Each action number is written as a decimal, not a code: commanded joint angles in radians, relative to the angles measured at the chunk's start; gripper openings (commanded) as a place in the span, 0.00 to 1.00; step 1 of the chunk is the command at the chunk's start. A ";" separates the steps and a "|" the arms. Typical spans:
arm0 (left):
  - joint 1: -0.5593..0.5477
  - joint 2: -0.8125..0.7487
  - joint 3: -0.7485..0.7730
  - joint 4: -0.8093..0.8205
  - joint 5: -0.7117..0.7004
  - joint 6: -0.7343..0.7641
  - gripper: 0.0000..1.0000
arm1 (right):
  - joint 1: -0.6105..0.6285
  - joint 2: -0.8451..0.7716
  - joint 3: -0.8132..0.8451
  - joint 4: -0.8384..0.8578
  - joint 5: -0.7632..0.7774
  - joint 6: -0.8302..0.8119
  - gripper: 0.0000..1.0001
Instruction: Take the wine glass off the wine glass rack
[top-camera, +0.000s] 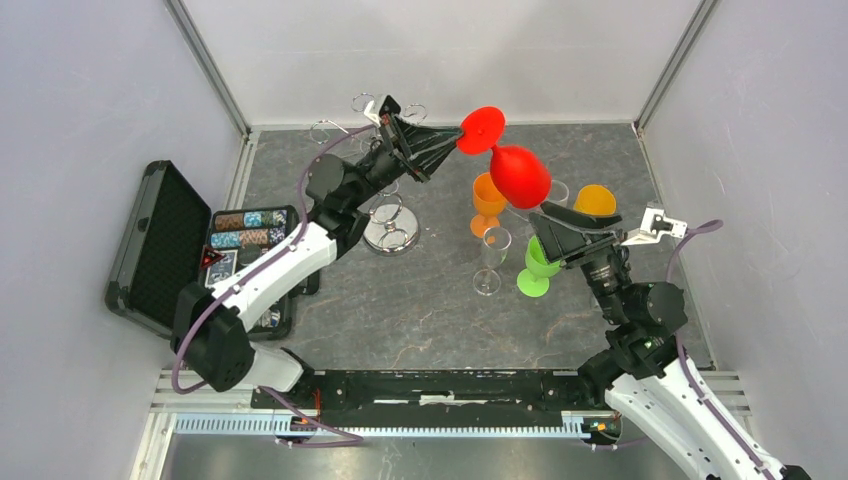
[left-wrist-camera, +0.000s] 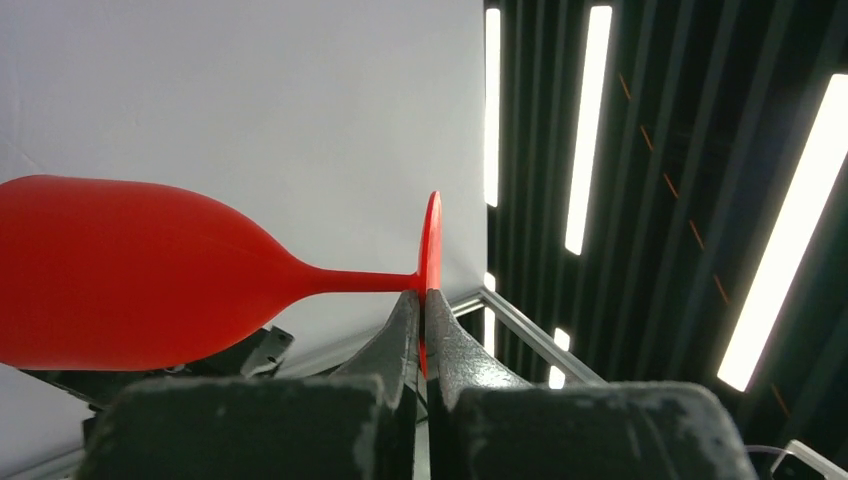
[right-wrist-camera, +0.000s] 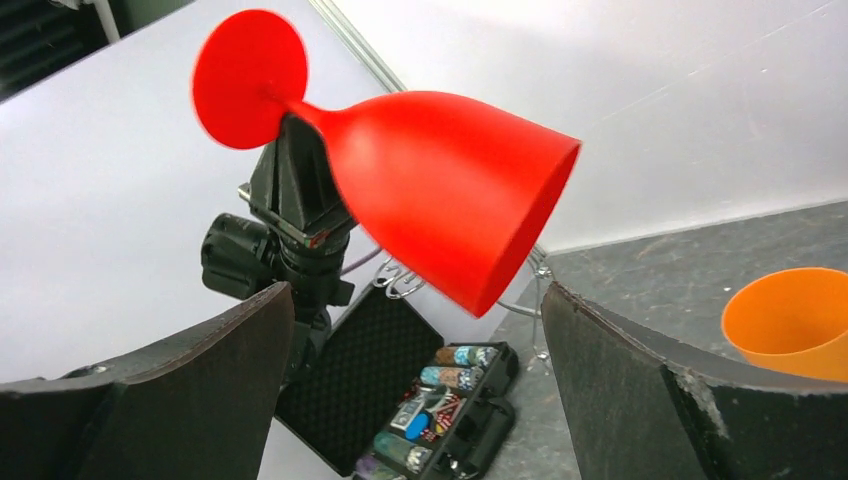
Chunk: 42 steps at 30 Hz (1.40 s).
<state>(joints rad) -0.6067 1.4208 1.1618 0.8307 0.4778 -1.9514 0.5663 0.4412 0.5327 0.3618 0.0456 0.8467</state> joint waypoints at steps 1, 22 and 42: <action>-0.032 -0.079 -0.040 0.135 -0.050 -0.116 0.02 | -0.005 0.007 -0.032 0.134 -0.024 0.091 0.98; -0.067 -0.129 -0.096 0.126 -0.090 -0.150 0.02 | -0.005 0.138 -0.035 0.729 -0.300 0.193 0.42; -0.065 -0.290 -0.133 -0.110 -0.095 0.152 0.91 | -0.005 0.079 0.105 0.280 -0.129 -0.100 0.00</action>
<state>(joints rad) -0.6701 1.2362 1.0405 0.8295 0.3969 -1.9766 0.5629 0.5659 0.5617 0.8230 -0.1772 0.9012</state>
